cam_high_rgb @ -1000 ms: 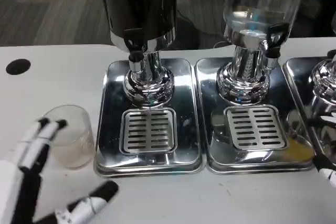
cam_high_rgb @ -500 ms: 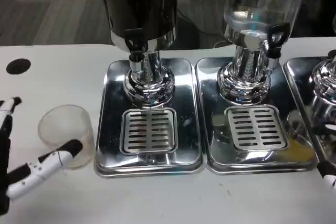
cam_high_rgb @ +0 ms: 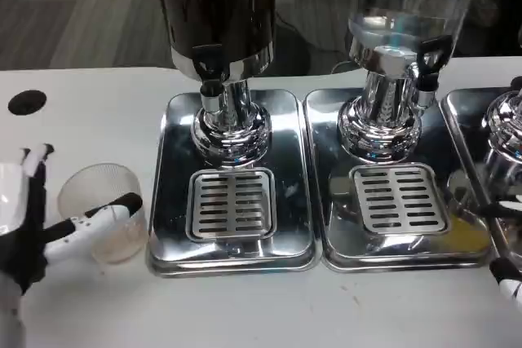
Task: Grasp the cup under the faucet to collect the drink, then remove the cup.
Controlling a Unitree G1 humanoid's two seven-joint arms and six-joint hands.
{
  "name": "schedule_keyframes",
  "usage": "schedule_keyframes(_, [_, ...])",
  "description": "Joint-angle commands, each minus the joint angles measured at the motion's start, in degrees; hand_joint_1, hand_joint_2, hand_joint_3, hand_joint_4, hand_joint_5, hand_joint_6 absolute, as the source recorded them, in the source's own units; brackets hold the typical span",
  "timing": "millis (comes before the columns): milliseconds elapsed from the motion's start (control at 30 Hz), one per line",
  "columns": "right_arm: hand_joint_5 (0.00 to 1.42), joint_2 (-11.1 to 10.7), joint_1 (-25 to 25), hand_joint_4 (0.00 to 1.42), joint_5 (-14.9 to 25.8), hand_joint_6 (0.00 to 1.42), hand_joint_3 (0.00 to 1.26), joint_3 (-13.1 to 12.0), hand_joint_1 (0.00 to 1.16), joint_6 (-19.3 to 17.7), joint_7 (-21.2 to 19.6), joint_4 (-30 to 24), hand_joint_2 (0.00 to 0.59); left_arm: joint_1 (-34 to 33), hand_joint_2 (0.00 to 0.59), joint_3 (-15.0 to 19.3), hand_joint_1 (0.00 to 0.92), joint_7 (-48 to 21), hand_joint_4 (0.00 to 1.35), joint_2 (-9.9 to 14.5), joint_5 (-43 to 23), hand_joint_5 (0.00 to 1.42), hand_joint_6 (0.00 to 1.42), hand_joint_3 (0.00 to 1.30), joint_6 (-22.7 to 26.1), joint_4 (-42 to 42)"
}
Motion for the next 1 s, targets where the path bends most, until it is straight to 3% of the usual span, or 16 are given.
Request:
schedule_keyframes(33, [0.11, -0.43, 0.71, 0.15, 0.60, 0.00, 0.28, -0.41, 0.50, -1.34, 0.05, 0.01, 0.369, -2.02, 0.027, -3.47, 0.042, 0.55, 0.13, 0.94, 2.12, 0.29, 0.42, 0.13, 1.74, 2.62])
schedule_keyframes(200, [0.11, -0.67, 1.64, 0.15, 1.23, 0.00, 0.28, -1.06, 0.50, -2.38, 0.12, 0.18, 0.369, -4.37, 0.047, -8.32, 0.156, 0.64, 0.18, 1.58, 5.23, 0.35, 0.47, 0.17, 3.25, 5.41])
schedule_keyframes(367, [0.11, -1.03, 2.16, 0.15, 2.43, 0.00, 0.29, -1.83, 0.51, -3.20, 0.32, 0.84, 0.369, -5.97, 0.038, -10.88, 0.189, 0.13, 0.21, 1.99, 6.51, 0.39, 0.50, 0.17, 4.69, 6.76])
schedule_keyframes(667, [0.12, -1.05, 1.91, 0.16, 3.17, 0.00, 0.29, -1.55, 0.51, -4.73, 0.37, 2.60, 0.369, -6.47, 0.061, -13.48, 0.236, 2.05, 0.41, 2.35, 8.55, 0.58, 0.62, 0.36, 6.27, 7.22])
schedule_keyframes(1000, [0.11, -1.08, 1.80, 0.16, 2.93, 0.00, 0.29, -1.05, 0.51, -5.68, 0.65, 3.79, 0.368, -5.01, 0.083, -14.22, 0.274, 7.05, 0.50, 1.95, 8.21, 0.75, 0.85, 0.44, 6.65, 7.85])
